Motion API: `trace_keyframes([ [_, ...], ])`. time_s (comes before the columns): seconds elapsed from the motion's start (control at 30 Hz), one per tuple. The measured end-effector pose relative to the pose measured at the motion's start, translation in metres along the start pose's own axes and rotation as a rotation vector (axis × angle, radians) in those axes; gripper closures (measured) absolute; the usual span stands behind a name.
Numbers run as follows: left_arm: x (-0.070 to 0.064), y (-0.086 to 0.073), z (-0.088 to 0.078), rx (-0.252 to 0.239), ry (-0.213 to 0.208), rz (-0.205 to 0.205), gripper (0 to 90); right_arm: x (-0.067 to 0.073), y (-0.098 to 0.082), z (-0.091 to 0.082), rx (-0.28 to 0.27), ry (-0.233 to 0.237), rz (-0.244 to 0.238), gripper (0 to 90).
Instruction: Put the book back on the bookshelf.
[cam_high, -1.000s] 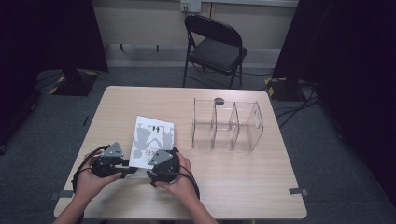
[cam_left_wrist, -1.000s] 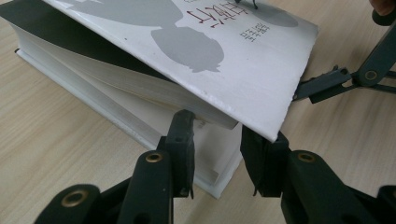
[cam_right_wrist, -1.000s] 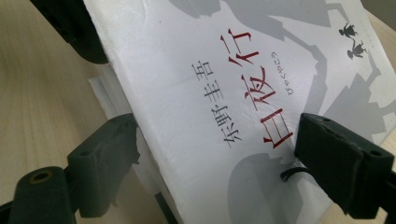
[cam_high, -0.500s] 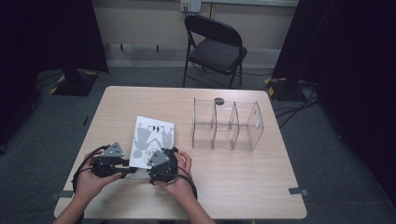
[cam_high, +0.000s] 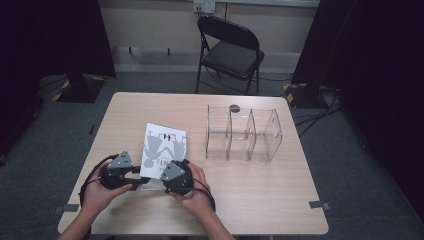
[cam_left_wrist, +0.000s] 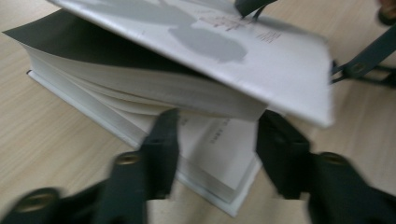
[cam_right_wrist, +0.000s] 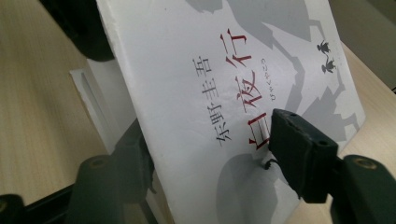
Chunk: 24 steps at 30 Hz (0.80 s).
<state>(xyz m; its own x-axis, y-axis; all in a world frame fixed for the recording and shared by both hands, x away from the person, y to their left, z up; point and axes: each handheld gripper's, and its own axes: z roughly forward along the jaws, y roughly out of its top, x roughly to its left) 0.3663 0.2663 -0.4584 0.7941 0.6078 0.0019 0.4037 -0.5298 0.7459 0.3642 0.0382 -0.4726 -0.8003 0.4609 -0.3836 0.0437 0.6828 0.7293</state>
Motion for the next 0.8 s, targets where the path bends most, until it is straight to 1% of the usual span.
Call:
trace_keyframes([
  [0.03, 0.001, -0.002, 0.002, 0.031, 0.000, 0.014, 36.2, 0.000, 0.002, -0.003, 0.004, -0.009, -0.001, 40.2],
  [0.07, 0.001, -0.002, 0.002, 0.031, 0.000, 0.014, 33.9, 0.000, 0.002, -0.003, 0.004, -0.009, -0.001, 40.2],
  [0.1, 0.001, -0.004, 0.004, 0.026, 0.003, -0.003, 32.2, -0.001, 0.004, -0.006, 0.009, -0.014, -0.002, 43.9],
  [0.13, 0.002, -0.004, 0.003, 0.042, 0.003, 0.003, 31.4, -0.002, 0.005, -0.007, 0.015, -0.016, -0.005, 45.4],
  [0.2, 0.003, -0.006, 0.003, 0.028, 0.015, 0.003, 30.5, -0.003, 0.006, -0.009, 0.016, -0.013, 0.000, 46.5],
  [0.23, 0.004, -0.006, 0.002, 0.034, 0.016, 0.003, 29.2, -0.005, 0.007, -0.010, 0.019, -0.010, -0.001, 48.4],
  [0.27, 0.005, -0.006, 0.002, 0.020, 0.003, 0.001, 28.0, -0.006, 0.008, -0.012, 0.023, -0.014, -0.007, 50.2],
  [0.3, 0.005, -0.006, 0.001, 0.014, 0.019, 0.011, 27.0, -0.007, 0.009, -0.013, 0.022, -0.012, -0.006, 51.2],
  [0.37, 0.007, -0.006, 0.001, 0.016, 0.012, 0.019, 24.7, -0.010, 0.011, -0.017, 0.032, -0.007, -0.003, 53.2],
  [0.4, 0.009, -0.006, 0.000, 0.014, 0.013, 0.035, 23.8, -0.012, 0.011, -0.019, 0.033, -0.009, 0.006, 54.0],
  [0.43, 0.009, -0.007, 0.000, 0.007, 0.011, 0.027, 21.4, -0.014, 0.013, -0.022, 0.037, -0.010, 0.006, 55.6],
  [0.47, 0.010, -0.007, -0.001, 0.010, 0.015, 0.040, 21.4, -0.014, 0.013, -0.022, 0.037, -0.010, 0.006, 55.6],
  [0.5, 0.010, -0.007, -0.001, 0.014, 0.015, 0.047, 20.0, -0.016, 0.014, -0.023, 0.050, -0.006, 0.009, 56.1],
  [0.53, 0.010, -0.008, 0.000, 0.001, 0.003, 0.031, 19.9, -0.017, 0.015, -0.025, 0.052, -0.008, 0.009, 56.7],
  [0.57, 0.012, -0.009, -0.001, 0.009, -0.002, 0.037, 19.9, -0.019, 0.015, -0.026, 0.057, -0.006, 0.012, 57.0],
  [0.6, 0.013, -0.010, -0.001, 0.003, -0.004, 0.028, 19.9, -0.021, 0.016, -0.028, 0.062, -0.003, 0.017, 57.6],
  [0.63, 0.014, -0.011, -0.001, 0.007, 0.007, 0.036, 19.9, -0.023, 0.017, -0.030, 0.063, -0.006, 0.026, 58.4],
  [0.67, 0.014, -0.012, -0.002, 0.002, -0.003, 0.026, 19.9, -0.026, 0.018, -0.031, 0.060, -0.007, 0.030, 58.9],
  [0.7, 0.014, -0.013, -0.002, -0.003, 0.001, 0.013, 19.9, -0.028, 0.019, -0.034, 0.067, -0.011, 0.036, 59.8],
  [0.73, 0.015, -0.014, -0.004, 0.013, 0.009, 0.029, 19.9, -0.029, 0.021, -0.036, 0.074, -0.017, 0.040, 60.5],
  [0.77, 0.016, -0.014, -0.004, 0.009, 0.002, 0.029, 19.9, -0.033, 0.023, -0.039, 0.076, -0.019, 0.037, 61.1],
  [0.8, 0.016, -0.015, -0.004, 0.007, 0.001, 0.031, 20.6, -0.035, 0.024, -0.041, 0.084, -0.015, 0.046, 61.5],
])
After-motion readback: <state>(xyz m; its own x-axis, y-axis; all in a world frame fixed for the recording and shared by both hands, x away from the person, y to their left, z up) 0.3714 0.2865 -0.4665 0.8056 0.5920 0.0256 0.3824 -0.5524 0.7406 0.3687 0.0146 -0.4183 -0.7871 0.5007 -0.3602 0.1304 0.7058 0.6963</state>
